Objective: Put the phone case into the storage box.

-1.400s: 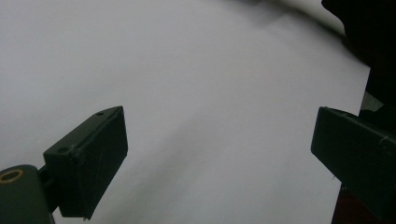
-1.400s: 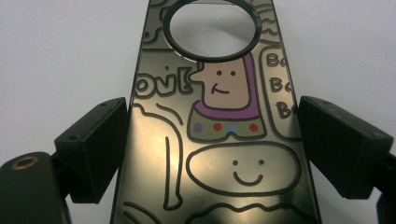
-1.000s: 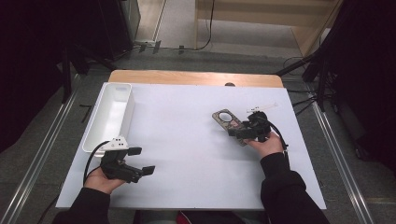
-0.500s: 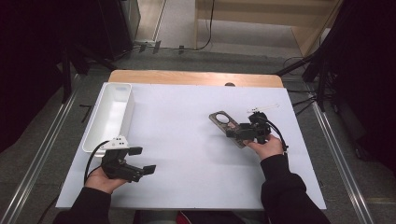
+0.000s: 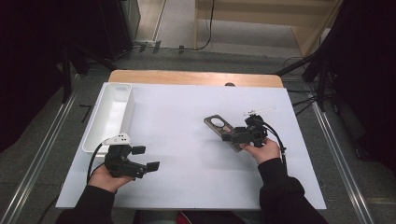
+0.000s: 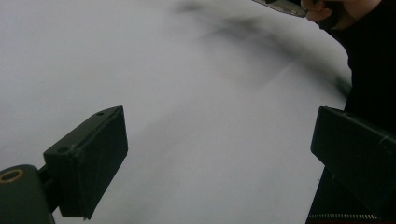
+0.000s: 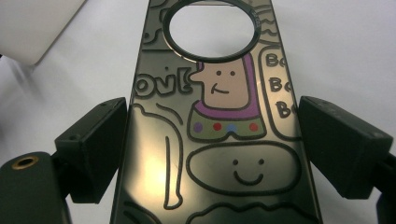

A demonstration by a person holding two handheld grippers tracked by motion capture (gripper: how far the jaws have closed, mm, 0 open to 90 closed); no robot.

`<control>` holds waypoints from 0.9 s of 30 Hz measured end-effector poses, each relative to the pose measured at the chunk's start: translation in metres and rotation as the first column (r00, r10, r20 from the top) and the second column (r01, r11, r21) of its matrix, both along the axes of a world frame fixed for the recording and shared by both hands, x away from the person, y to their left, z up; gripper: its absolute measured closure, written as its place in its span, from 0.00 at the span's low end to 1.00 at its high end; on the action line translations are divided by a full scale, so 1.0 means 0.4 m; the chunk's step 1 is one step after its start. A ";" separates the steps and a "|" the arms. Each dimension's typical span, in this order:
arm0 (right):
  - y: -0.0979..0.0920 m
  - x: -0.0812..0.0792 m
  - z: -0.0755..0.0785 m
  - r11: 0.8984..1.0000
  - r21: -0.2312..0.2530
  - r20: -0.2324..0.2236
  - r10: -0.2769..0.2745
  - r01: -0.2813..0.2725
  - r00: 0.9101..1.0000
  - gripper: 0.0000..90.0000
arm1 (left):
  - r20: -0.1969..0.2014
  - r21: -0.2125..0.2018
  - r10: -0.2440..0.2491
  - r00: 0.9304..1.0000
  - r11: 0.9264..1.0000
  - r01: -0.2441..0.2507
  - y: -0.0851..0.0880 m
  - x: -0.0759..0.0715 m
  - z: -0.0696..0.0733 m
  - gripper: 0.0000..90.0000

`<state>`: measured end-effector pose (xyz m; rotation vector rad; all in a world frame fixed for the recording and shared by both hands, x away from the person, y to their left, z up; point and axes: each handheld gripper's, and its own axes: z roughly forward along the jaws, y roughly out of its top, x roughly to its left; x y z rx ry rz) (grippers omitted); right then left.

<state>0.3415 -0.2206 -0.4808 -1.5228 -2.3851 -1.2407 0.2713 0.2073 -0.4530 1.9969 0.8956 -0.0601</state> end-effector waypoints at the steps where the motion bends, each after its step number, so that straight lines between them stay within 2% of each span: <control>1: 0.003 -0.002 0.000 1.000 0.006 -0.001 0.001 -0.001 1.000 0.12 | -0.006 -0.006 -0.002 1.000 1.000 0.002 -0.002 0.003 0.001 0.04; 5: 0.014 -0.010 -0.006 1.000 0.027 -0.014 -0.005 0.006 1.000 0.12 | -0.013 -0.010 -0.013 1.000 1.000 0.013 -0.012 0.010 0.003 0.04; 11: 0.036 -0.018 -0.008 0.999 0.033 -0.015 0.003 -0.003 1.000 0.12 | -0.051 -0.034 -0.015 0.999 0.999 0.013 -0.028 0.026 0.008 0.04; 13: 0.042 -0.023 -0.008 0.999 0.035 -0.016 0.003 -0.002 1.000 0.12 | -0.055 -0.042 -0.022 0.998 0.999 0.020 -0.034 0.030 0.010 0.11; 18: 0.052 -0.030 -0.010 0.999 0.039 -0.012 -0.008 0.009 1.000 0.12 | -0.049 -0.036 -0.035 0.998 0.999 0.034 -0.047 0.038 0.016 0.12; 27: 0.067 -0.037 -0.020 0.997 0.062 -0.025 -0.035 0.036 0.999 0.12 | -0.093 -0.040 -0.021 0.995 0.999 0.018 -0.069 0.063 0.024 0.15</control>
